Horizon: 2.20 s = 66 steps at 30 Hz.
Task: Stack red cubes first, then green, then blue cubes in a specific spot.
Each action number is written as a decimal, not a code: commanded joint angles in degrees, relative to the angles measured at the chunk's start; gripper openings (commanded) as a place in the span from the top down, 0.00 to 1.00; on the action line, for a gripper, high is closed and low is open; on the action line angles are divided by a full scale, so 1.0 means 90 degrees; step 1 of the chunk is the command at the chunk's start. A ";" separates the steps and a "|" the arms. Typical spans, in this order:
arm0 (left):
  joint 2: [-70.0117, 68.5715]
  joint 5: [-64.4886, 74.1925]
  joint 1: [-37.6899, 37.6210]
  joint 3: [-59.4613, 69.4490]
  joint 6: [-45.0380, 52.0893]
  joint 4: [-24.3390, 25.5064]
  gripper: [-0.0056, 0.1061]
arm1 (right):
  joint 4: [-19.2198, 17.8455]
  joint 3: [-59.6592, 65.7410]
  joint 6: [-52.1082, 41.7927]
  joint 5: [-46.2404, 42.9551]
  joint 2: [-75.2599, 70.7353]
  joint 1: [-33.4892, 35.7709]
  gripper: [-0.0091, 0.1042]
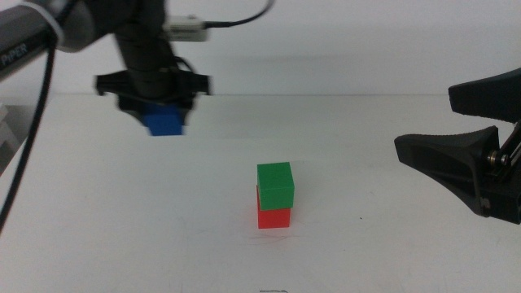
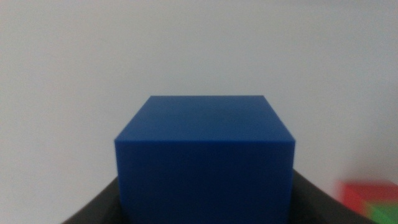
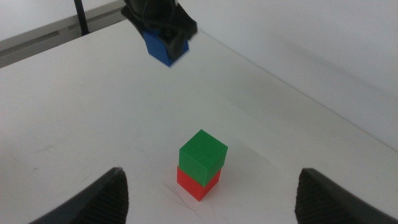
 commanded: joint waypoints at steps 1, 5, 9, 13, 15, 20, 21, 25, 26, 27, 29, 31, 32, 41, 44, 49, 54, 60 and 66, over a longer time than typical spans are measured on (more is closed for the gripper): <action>-0.0659 0.0556 -0.0570 -0.0013 -0.0717 0.0148 0.77 | -0.0019 -0.0176 -0.0060 -0.0456 -0.0028 -0.0043 0.09; -0.0743 0.0556 -0.1588 -0.0056 -0.1499 0.0514 0.76 | -0.0019 -0.0176 -0.0060 -0.0456 -0.0028 -0.0043 0.09; -0.0659 0.0550 -0.2249 -0.0056 -0.2293 0.0543 0.76 | -0.0019 -0.0176 -0.0060 -0.0456 -0.0028 -0.0043 0.09; -0.0602 0.0439 -0.2482 -0.0061 -0.2399 0.0421 0.76 | -0.0019 -0.0176 -0.0060 -0.0456 -0.0028 -0.0043 0.09; -0.0590 0.0419 -0.2508 -0.0061 -0.2399 0.0361 0.76 | -0.0019 -0.0176 -0.0060 -0.0456 -0.0028 -0.0043 0.09; -0.0590 0.0287 -0.2508 -0.0061 -0.2399 0.0258 0.76 | -0.0019 -0.0176 -0.0060 -0.0456 -0.0028 -0.0043 0.09; -0.0582 0.0182 -0.2508 -0.0061 -0.2393 0.0229 0.76 | -0.0019 -0.0176 -0.0060 -0.0456 -0.0028 -0.0043 0.09; -0.0478 0.0160 -0.2508 -0.0061 -0.2373 0.0148 0.76 | -0.0019 -0.0176 -0.0060 -0.0456 -0.0028 -0.0043 0.09; -0.0426 0.0160 -0.2508 -0.0061 -0.2346 0.0134 0.76 | -0.0019 -0.0176 -0.0060 -0.0453 -0.0028 -0.0043 0.09; -0.0387 0.0160 -0.2508 -0.0061 -0.2311 0.0107 0.76 | -0.0019 -0.0176 -0.0060 -0.0453 -0.0028 -0.0043 0.09; -0.0315 0.0146 -0.2508 -0.0061 -0.2254 0.0055 0.76 | -0.0019 -0.0176 -0.0060 -0.0453 -0.0028 -0.0043 0.09; -0.0261 0.0081 -0.2508 -0.0061 -0.2220 0.0010 0.76 | -0.0019 -0.0176 -0.0060 -0.0453 -0.0028 -0.0043 0.09; -0.0255 0.0041 -0.2508 -0.0061 -0.2197 -0.0002 0.76 | -0.0019 -0.0176 -0.0060 -0.0453 -0.0028 -0.0043 0.09; -0.0255 -0.0112 -0.2508 -0.0061 -0.2178 -0.0165 0.76 | -0.0019 -0.0176 -0.0060 -0.0453 -0.0028 -0.0043 0.09; -0.0255 -0.0186 -0.2508 -0.0061 -0.2156 -0.0174 0.76 | -0.0019 -0.0176 -0.0060 -0.0453 -0.0028 -0.0043 0.09; -0.0168 -0.0318 -0.2508 -0.0061 -0.2064 -0.0219 0.76 | -0.0019 -0.0176 -0.0054 -0.0453 -0.0028 -0.0043 0.09; -0.0028 -0.0325 -0.2508 -0.0061 -0.2064 -0.0309 0.76 | -0.0019 -0.0176 -0.0060 -0.0453 -0.0028 -0.0043 0.09; -0.0012 -0.0359 -0.2508 -0.0061 -0.2031 -0.0192 0.76 | -0.0019 -0.0176 -0.0060 -0.0453 -0.0028 -0.0043 0.09; -0.0012 -0.0372 -0.2508 -0.0061 -0.1928 -0.0040 0.47 | -0.0019 -0.0176 -0.0060 -0.0453 -0.0028 -0.0043 0.09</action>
